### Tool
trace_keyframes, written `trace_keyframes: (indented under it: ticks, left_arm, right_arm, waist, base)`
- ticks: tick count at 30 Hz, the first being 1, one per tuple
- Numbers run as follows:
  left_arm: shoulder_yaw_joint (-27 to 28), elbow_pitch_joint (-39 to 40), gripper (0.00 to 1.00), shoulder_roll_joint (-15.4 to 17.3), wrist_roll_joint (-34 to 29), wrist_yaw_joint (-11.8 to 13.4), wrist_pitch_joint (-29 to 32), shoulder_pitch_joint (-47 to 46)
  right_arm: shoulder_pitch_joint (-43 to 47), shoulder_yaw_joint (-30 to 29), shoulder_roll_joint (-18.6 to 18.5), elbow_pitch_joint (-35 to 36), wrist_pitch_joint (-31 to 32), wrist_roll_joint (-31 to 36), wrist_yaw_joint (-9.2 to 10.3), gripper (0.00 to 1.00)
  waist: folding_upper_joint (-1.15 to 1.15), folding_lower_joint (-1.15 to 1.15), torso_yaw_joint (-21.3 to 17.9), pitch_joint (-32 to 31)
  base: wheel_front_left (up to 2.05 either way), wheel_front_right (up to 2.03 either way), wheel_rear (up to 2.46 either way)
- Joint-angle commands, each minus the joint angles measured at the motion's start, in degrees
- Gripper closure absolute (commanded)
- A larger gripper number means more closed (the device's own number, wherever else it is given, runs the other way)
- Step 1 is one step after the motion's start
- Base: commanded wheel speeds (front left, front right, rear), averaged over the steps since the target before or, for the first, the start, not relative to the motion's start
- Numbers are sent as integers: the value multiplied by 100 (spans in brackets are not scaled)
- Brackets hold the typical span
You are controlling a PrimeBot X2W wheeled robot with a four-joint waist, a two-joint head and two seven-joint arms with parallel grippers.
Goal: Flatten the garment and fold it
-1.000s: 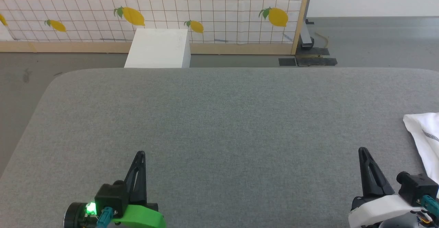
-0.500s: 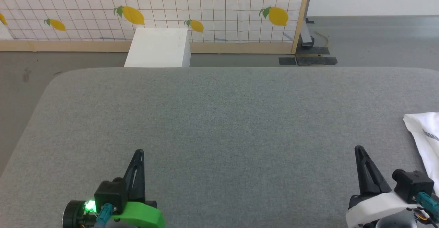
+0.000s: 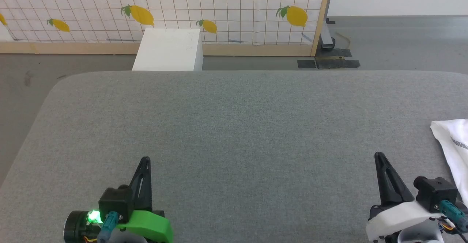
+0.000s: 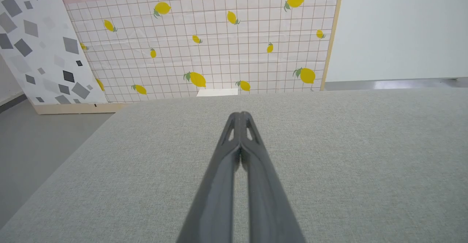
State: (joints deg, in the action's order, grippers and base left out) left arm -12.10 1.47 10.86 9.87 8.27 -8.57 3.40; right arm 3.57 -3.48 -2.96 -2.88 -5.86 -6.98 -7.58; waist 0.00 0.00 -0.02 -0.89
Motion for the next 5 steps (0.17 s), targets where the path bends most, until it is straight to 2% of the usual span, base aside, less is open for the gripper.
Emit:
trace_keyframes:
  ticks: [1, 5]
  left_arm:
    - [57, -15, 100, -53, -62, -47, 35, -113]
    - [122, -22, 100, -95, -114, -91, 81, -126]
  right_arm:
    - [-92, 25, 4, 39, 27, 83, 4, 100]
    - [-107, 43, 4, 53, 58, 118, 4, 100]
  waist:
    - [0, 0, 0, 2]
    - [0, 0, 0, 6]
  base:
    - [0, 0, 0]
    - [0, 0, 0]
